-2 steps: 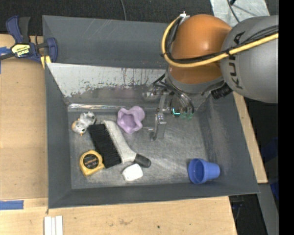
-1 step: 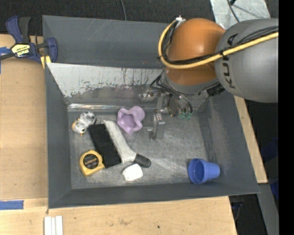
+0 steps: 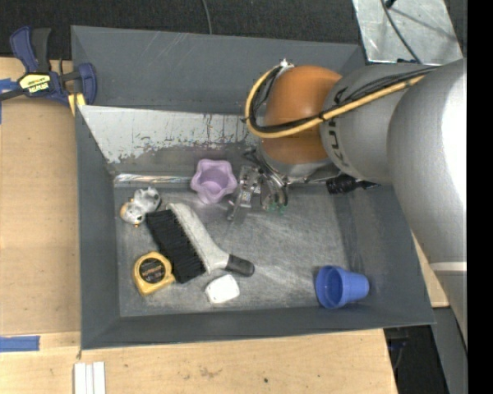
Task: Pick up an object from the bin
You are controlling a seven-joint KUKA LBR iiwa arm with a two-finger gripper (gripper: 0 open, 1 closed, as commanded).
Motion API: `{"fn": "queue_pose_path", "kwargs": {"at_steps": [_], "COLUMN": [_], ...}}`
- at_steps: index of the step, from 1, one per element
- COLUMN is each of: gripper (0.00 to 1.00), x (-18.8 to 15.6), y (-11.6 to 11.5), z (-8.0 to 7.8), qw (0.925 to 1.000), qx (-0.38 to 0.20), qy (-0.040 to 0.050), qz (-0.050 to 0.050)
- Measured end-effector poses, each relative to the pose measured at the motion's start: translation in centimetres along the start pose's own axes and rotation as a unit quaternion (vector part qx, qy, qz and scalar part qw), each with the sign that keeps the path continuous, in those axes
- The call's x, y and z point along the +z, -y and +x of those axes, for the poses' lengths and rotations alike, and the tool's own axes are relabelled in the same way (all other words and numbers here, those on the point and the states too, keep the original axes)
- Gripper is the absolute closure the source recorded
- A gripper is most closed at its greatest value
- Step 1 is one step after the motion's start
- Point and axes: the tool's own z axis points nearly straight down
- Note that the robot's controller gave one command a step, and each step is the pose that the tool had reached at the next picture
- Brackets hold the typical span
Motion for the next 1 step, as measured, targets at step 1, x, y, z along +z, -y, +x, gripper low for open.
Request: {"fn": "queue_pose_path", "kwargs": {"at_steps": [1], "gripper": [1.00], "x": [0.00], "y": [0.00], "z": [0.00], "qw": [1.0000], "qx": [0.000], "qy": [0.0000], "qz": [0.000]}}
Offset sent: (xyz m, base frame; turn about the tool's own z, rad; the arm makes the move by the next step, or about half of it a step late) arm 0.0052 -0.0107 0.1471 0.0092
